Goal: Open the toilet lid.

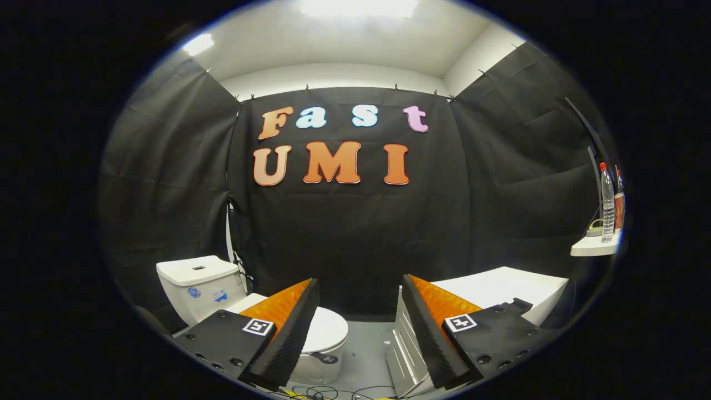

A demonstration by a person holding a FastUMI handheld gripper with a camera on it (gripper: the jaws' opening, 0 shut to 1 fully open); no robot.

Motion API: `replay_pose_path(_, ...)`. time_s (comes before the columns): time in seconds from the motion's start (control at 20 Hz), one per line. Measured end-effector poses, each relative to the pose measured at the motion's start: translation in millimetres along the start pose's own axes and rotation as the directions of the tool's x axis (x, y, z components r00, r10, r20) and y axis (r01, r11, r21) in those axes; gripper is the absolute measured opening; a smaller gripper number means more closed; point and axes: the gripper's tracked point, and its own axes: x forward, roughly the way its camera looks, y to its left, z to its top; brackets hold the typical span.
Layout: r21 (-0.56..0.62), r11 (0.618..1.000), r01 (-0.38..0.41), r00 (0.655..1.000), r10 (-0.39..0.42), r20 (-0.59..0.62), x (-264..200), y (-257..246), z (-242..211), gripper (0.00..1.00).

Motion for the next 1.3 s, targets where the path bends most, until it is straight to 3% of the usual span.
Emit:
replay_pose_path(0.3,-0.043,0.999,-0.025,0.999,0.027,0.031,-2.7,12.8,9.2,0.96)
replay_pose_path(0.55,-0.083,0.996,-0.045,0.998,0.048,0.037,22.1,32.7,17.7,0.96)
replay_pose_path(0.8,-0.016,0.984,-0.177,0.981,0.178,0.071,73.6,101.1,44.1,0.96)
replay_pose_path(1.05,0.039,0.971,-0.235,0.963,0.228,0.142,114.7,140.0,71.4,0.96)
replay_pose_path(1.3,0.120,0.966,-0.230,0.973,0.226,0.041,143.6,144.8,6.1,0.96)
